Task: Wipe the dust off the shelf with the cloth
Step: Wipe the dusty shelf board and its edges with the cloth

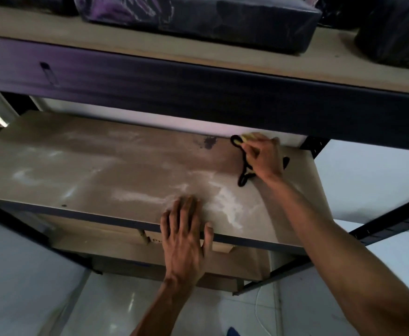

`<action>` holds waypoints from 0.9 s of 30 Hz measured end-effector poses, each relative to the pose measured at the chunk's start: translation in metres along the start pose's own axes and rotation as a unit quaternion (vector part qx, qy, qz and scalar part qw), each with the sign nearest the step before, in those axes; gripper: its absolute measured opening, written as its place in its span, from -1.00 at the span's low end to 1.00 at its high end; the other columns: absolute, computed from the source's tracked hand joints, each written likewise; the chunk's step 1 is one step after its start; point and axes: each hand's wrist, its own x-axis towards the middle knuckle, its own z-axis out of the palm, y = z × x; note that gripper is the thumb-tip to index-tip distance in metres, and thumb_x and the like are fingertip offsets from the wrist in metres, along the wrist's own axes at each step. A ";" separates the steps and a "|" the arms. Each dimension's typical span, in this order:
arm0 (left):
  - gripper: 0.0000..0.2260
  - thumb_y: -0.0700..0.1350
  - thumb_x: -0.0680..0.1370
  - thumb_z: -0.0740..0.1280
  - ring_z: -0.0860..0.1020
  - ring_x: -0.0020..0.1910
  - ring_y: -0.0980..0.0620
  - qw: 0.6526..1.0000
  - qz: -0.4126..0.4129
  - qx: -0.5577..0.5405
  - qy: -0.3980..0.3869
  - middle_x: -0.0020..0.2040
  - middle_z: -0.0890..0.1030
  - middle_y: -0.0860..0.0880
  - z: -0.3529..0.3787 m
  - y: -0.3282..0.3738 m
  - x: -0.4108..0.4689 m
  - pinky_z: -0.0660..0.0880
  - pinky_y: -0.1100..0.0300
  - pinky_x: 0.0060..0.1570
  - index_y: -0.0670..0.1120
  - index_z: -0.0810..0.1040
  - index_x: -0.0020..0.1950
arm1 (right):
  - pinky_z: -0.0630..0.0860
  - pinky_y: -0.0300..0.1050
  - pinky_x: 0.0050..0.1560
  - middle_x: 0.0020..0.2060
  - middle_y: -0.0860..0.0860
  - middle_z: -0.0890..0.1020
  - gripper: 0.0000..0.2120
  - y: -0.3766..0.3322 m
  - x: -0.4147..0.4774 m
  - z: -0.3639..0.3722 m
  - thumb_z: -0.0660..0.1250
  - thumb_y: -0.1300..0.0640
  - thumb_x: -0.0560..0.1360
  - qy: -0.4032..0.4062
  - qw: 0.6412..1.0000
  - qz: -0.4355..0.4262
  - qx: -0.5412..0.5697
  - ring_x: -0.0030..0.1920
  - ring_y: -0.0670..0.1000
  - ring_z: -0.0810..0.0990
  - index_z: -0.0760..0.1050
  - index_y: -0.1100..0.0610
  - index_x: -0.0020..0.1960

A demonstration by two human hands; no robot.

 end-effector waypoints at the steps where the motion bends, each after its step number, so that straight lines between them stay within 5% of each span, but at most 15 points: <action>1: -0.47 0.15 0.67 0.00 0.28 0.55 -0.10 1.000 0.001 0.001 -0.003 0.52 0.41 -0.10 0.000 0.000 0.000 0.19 -0.14 0.51 -0.07 0.38 0.54 | 0.25 -0.13 0.00 -0.01 -0.01 0.69 -0.68 0.003 0.005 0.006 0.20 -0.10 0.54 -0.004 0.999 0.033 -0.026 0.04 0.12 0.63 0.68 0.02 -0.02; 5: -0.47 0.16 0.67 -0.02 0.26 0.56 -0.09 1.000 -0.001 0.001 -0.011 0.53 0.39 -0.09 0.000 0.000 -0.001 0.18 -0.13 0.52 -0.06 0.36 0.55 | 0.47 0.04 0.14 0.04 0.05 0.71 -0.72 -0.022 -0.015 0.025 0.29 -0.06 0.54 -0.022 0.999 -0.023 -0.019 0.03 0.15 0.66 0.70 0.08 -0.07; 10: -0.48 0.15 0.67 0.02 0.28 0.55 -0.11 1.000 0.010 0.005 0.003 0.52 0.40 -0.11 -0.001 0.000 -0.002 0.21 -0.14 0.49 -0.07 0.39 0.53 | 0.32 -0.13 0.25 0.31 -0.08 0.57 -0.78 -0.055 -0.054 0.012 0.36 -0.01 0.55 -0.169 0.971 -0.149 0.083 0.17 -0.18 0.46 0.66 0.05 0.13; 12: -0.48 0.15 0.66 0.03 0.28 0.55 -0.11 1.000 0.009 0.001 0.004 0.51 0.40 -0.10 -0.001 -0.001 -0.002 0.21 -0.16 0.48 -0.07 0.40 0.52 | 0.30 -0.19 0.37 0.35 0.00 0.49 -0.74 -0.043 -0.060 -0.007 0.35 -0.04 0.55 -0.172 0.965 -0.162 0.113 0.27 -0.14 0.40 0.66 0.08 0.12; 14: -0.48 0.15 0.66 0.03 0.29 0.54 -0.11 1.000 0.007 -0.001 0.006 0.51 0.41 -0.10 -0.001 -0.001 -0.001 0.22 -0.16 0.49 -0.07 0.40 0.52 | 0.25 -0.28 0.41 0.33 0.15 0.42 -0.76 -0.016 -0.057 -0.032 0.39 0.02 0.52 -0.093 0.981 -0.118 0.124 0.31 -0.09 0.37 0.68 0.15 0.06; 16: -0.48 0.15 0.66 0.02 0.29 0.53 -0.11 1.000 0.005 0.000 0.006 0.51 0.41 -0.11 -0.001 0.000 0.000 0.21 -0.17 0.49 -0.07 0.40 0.52 | 0.28 -0.12 0.44 0.33 0.20 0.44 -0.78 0.021 -0.047 -0.050 0.42 0.05 0.51 -0.019 0.998 -0.026 0.049 0.35 0.06 0.40 0.69 0.16 0.06; 18: -0.47 0.15 0.66 0.01 0.31 0.53 -0.12 1.000 0.005 0.001 0.008 0.50 0.42 -0.12 0.001 0.000 0.000 0.21 -0.18 0.49 -0.08 0.40 0.52 | 0.36 0.02 0.37 0.23 0.15 0.58 -0.68 0.045 -0.050 -0.051 0.34 -0.08 0.53 -0.022 0.995 0.090 -0.045 0.29 0.16 0.51 0.69 0.13 0.06; 21: -0.47 0.16 0.66 0.03 0.32 0.52 -0.14 1.000 0.009 0.000 0.017 0.49 0.43 -0.14 0.002 0.000 -0.001 0.23 -0.19 0.47 -0.09 0.41 0.51 | 0.46 0.02 0.22 0.05 0.15 0.68 -0.75 0.035 -0.071 -0.038 0.37 -0.02 0.53 0.009 0.982 0.181 -0.051 0.08 0.19 0.63 0.68 0.13 0.03; 24: -0.48 0.15 0.65 0.07 0.32 0.51 -0.14 1.000 0.013 0.001 0.028 0.49 0.43 -0.15 0.003 -0.001 -0.002 0.24 -0.20 0.45 -0.10 0.42 0.51 | 0.55 -0.17 0.01 -0.09 0.04 0.72 -0.84 -0.010 -0.092 -0.029 0.37 0.06 0.56 -0.027 0.989 0.142 0.027 -0.23 -0.04 0.64 0.68 0.09 0.05; 27: -0.47 0.15 0.65 0.07 0.30 0.53 -0.14 1.000 0.013 0.000 0.028 0.51 0.41 -0.14 0.003 -0.003 -0.002 0.23 -0.20 0.46 -0.10 0.41 0.51 | 0.47 -0.21 0.20 0.13 -0.04 0.69 -0.80 -0.046 -0.110 -0.020 0.35 -0.04 0.55 -0.056 0.995 0.036 0.068 0.05 -0.06 0.65 0.67 -0.02 0.10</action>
